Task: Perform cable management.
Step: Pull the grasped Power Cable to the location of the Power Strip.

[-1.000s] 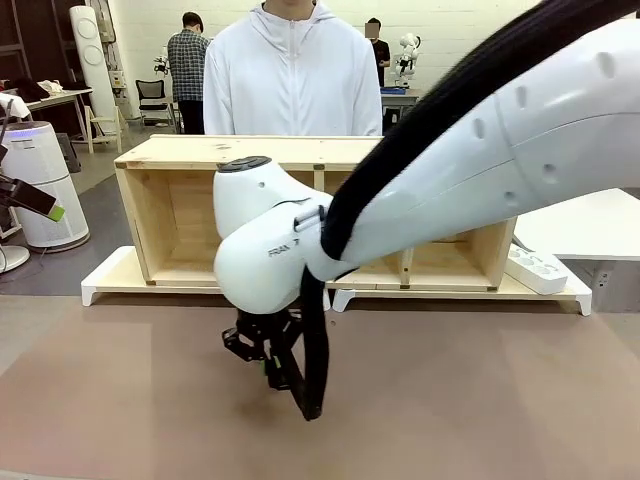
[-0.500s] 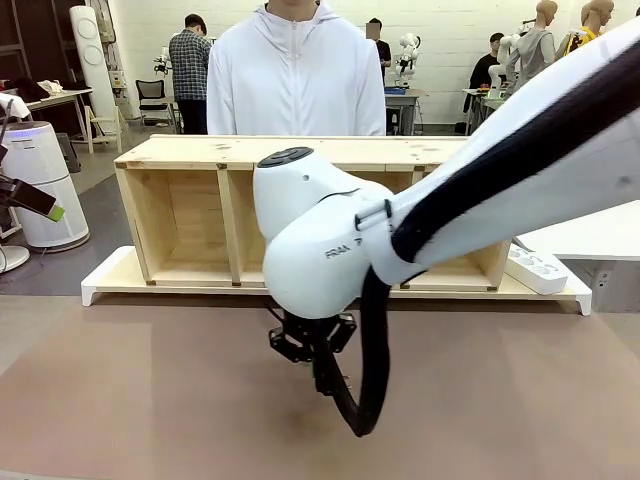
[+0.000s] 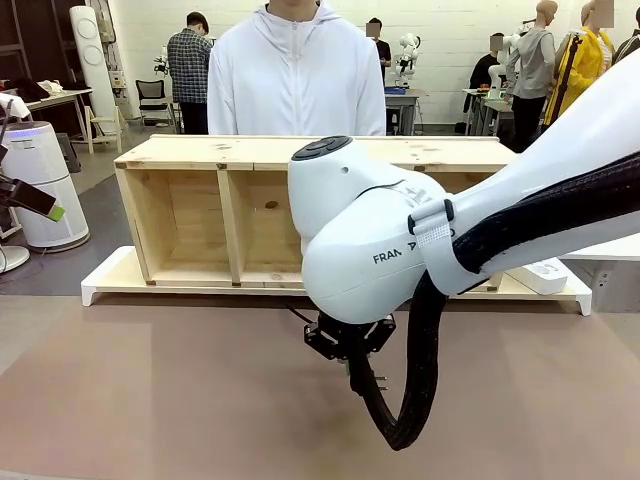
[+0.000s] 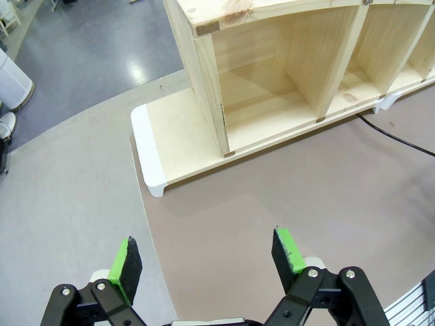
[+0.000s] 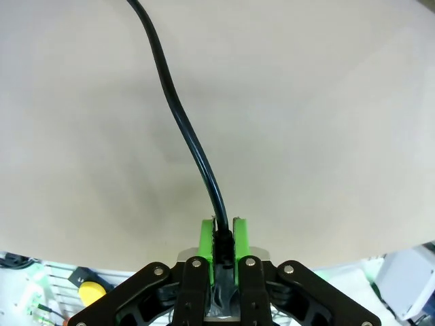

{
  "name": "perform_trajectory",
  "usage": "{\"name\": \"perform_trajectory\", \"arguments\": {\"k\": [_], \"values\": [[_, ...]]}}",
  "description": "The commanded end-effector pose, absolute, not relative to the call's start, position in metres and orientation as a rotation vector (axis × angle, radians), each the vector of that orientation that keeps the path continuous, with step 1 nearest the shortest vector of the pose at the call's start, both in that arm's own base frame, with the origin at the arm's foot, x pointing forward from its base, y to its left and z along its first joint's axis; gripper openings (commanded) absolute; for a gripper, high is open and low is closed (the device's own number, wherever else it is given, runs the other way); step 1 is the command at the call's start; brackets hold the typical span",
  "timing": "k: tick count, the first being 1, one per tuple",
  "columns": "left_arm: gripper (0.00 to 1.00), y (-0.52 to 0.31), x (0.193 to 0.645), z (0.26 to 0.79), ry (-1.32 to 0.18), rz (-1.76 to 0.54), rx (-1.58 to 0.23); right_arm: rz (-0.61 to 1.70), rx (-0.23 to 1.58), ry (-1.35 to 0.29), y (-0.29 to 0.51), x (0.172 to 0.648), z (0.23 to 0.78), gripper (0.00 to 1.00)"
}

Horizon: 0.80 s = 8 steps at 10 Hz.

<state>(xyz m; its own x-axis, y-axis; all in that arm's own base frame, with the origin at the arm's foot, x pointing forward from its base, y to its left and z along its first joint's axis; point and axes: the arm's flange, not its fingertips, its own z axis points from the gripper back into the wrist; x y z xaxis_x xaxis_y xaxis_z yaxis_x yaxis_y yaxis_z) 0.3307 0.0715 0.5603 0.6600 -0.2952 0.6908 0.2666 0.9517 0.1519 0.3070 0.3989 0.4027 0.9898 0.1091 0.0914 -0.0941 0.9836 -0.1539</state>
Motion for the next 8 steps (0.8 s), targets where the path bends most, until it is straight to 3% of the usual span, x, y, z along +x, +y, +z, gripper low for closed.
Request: {"name": "perform_trajectory", "arguments": {"k": [1, 8], "values": [[1.0, 0.073, 0.33, 0.56, -0.783, -0.313, 0.036, 0.121, -0.145, -0.086, 0.406, 0.31, 0.399, 0.15], [1.0, 0.073, 0.33, 0.56, -0.783, -0.313, 0.036, 0.103, -0.156, -0.068, 0.384, 0.301, 0.399, 0.15]]}}
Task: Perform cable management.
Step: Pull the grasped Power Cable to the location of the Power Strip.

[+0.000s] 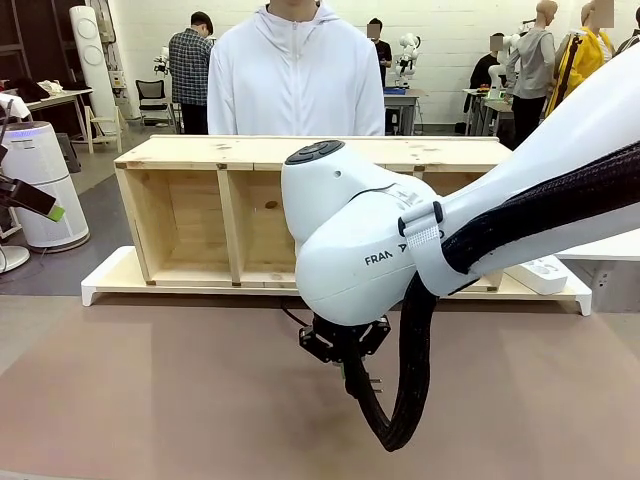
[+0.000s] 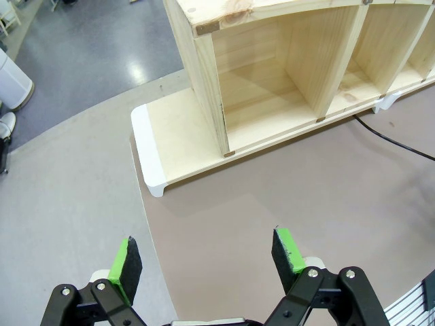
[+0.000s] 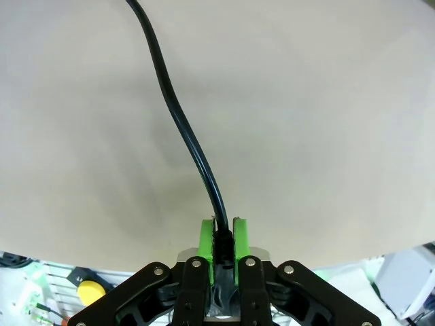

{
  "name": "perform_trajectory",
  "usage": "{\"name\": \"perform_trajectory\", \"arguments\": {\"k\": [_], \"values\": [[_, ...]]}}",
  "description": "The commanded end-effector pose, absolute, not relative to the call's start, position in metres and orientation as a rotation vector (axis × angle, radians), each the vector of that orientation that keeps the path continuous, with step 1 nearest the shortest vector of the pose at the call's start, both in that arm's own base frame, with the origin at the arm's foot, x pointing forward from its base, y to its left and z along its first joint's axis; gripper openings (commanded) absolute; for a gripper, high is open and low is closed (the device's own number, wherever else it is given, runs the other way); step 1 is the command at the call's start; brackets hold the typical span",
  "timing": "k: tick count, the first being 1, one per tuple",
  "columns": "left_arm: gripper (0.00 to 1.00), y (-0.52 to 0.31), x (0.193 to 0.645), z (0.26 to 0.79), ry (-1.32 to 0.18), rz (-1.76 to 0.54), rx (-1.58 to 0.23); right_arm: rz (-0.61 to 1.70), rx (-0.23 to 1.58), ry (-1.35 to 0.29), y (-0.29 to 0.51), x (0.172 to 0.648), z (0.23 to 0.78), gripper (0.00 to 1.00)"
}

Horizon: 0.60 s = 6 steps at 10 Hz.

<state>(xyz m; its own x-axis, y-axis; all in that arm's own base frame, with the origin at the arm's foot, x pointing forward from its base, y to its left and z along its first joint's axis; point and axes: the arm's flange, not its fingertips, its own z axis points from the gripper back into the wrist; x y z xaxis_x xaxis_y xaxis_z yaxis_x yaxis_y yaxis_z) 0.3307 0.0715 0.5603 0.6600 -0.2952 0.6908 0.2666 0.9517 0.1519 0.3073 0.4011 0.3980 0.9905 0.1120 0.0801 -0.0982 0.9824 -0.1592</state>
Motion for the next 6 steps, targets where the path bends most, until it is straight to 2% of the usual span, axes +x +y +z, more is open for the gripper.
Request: {"name": "perform_trajectory", "arguments": {"k": [1, 6], "values": [[1.0, 0.073, 0.33, 0.56, -0.783, -0.313, 0.036, 0.08, -0.169, -0.065, 0.357, 0.291, 0.404, 0.15], [1.0, 0.073, 0.33, 0.56, -0.783, -0.313, 0.036, -0.152, -0.152, -0.089, 0.211, 0.275, 0.434, 0.15]]}}
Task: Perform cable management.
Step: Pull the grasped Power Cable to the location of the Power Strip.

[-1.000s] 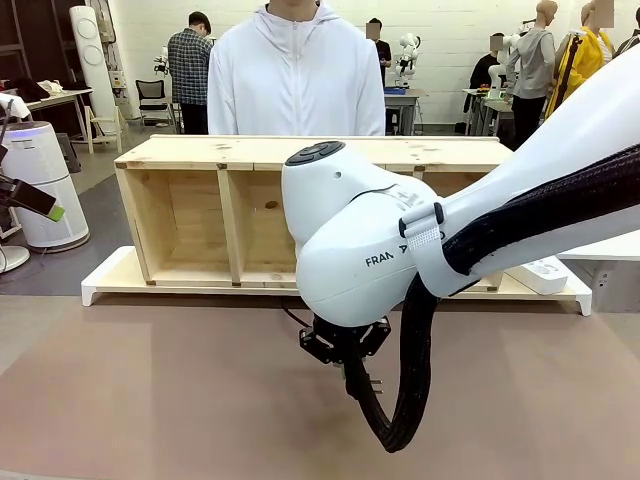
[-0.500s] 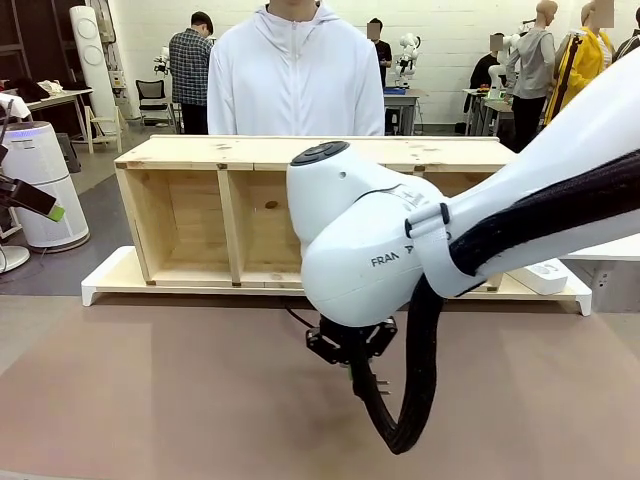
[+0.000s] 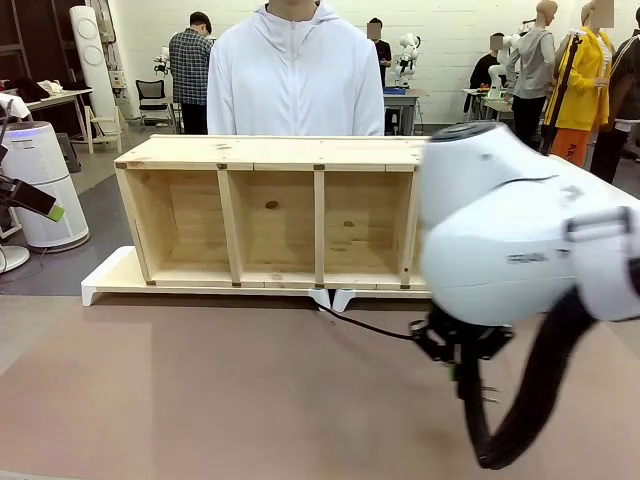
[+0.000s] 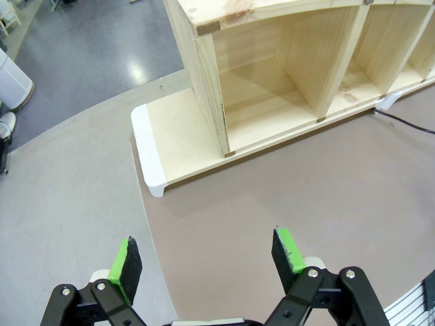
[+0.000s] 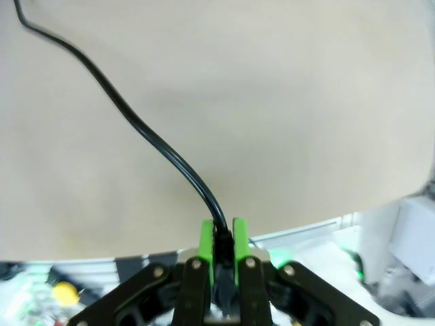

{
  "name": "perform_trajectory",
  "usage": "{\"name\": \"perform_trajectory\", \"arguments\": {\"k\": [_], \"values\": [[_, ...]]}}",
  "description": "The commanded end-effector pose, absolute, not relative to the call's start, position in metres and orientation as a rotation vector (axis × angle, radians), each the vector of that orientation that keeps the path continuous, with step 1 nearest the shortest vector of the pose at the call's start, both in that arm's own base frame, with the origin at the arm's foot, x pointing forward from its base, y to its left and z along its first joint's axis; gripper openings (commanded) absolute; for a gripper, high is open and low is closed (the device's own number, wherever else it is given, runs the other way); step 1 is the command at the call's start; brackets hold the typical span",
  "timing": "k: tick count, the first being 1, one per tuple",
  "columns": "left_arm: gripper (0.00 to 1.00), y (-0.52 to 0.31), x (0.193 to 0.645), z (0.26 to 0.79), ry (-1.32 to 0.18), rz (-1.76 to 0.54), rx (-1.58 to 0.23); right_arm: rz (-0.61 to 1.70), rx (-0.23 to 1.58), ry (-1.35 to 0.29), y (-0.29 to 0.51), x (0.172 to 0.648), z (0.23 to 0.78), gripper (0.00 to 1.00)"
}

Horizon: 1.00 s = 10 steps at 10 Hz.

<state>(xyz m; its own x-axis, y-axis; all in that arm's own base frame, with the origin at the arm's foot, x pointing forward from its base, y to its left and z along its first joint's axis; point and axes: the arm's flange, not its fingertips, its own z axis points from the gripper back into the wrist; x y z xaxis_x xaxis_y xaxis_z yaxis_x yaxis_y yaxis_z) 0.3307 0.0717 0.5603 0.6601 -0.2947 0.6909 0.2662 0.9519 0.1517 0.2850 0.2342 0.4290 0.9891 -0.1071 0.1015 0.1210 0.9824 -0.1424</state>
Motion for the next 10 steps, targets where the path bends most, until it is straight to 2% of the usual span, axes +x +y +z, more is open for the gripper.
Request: {"name": "perform_trajectory", "arguments": {"k": [1, 6, 10], "values": [[1.0, 0.073, 0.33, 0.56, -0.783, -0.313, 0.036, -0.203, -0.145, -0.112, 0.187, 0.279, 0.436, 0.15], [1.0, 0.073, 0.33, 0.56, -0.783, -0.313, 0.036, -0.323, -0.128, -0.187, 0.075, 0.318, 0.443, 0.15], [1.0, 0.073, 0.33, 0.56, -0.783, -0.313, 0.036, -0.322, -0.125, -0.304, 0.031, 0.365, 0.466, 0.15]]}}
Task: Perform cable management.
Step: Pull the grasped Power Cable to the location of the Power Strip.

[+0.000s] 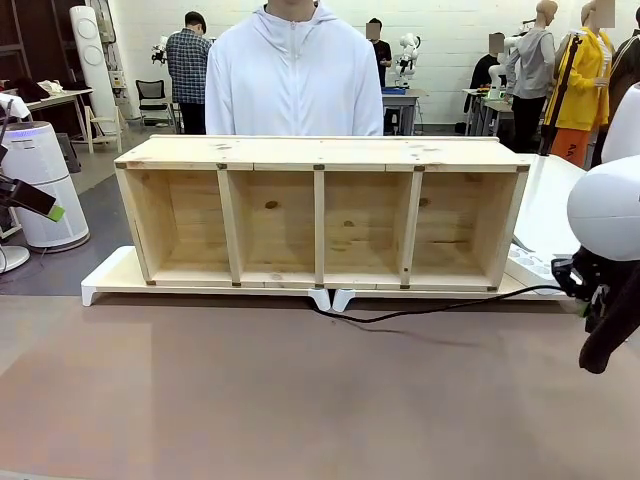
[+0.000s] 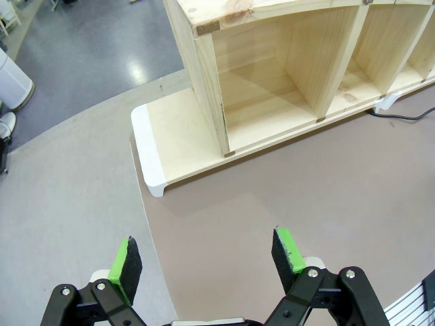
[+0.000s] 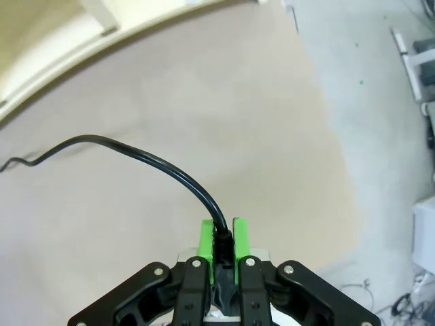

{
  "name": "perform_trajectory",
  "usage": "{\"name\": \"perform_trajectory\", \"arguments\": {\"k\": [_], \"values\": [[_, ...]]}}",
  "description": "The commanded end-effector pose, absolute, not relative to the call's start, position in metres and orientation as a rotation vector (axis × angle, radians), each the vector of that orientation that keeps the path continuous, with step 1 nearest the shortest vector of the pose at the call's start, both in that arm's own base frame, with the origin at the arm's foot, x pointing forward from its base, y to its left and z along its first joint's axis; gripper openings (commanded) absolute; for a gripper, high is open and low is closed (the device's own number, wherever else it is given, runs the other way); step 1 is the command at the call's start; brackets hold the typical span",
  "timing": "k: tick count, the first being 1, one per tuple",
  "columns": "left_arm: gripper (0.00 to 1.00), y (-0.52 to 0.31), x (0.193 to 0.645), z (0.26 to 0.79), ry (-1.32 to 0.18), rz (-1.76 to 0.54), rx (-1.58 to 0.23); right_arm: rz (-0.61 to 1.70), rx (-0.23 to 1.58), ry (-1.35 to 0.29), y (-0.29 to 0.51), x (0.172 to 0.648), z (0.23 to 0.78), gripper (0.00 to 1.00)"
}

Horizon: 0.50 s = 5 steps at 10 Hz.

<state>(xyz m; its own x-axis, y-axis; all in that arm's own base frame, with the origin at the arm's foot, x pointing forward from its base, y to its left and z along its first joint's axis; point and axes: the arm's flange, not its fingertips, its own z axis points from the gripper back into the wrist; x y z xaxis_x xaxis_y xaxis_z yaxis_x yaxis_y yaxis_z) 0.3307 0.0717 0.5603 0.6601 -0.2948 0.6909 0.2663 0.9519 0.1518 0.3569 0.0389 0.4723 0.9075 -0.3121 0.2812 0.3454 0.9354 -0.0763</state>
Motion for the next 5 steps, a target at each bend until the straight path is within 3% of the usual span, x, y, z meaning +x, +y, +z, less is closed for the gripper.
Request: {"name": "perform_trajectory", "arguments": {"k": [1, 5], "values": [[1.0, 0.073, 0.33, 0.56, -0.783, -0.313, 0.036, -0.326, -0.118, -0.326, 0.023, 0.379, 0.47, 0.15], [1.0, 0.073, 0.33, 0.56, -0.783, -0.313, 0.036, -0.3, -0.064, -0.448, 0.007, 0.427, 0.48, 0.15]]}}
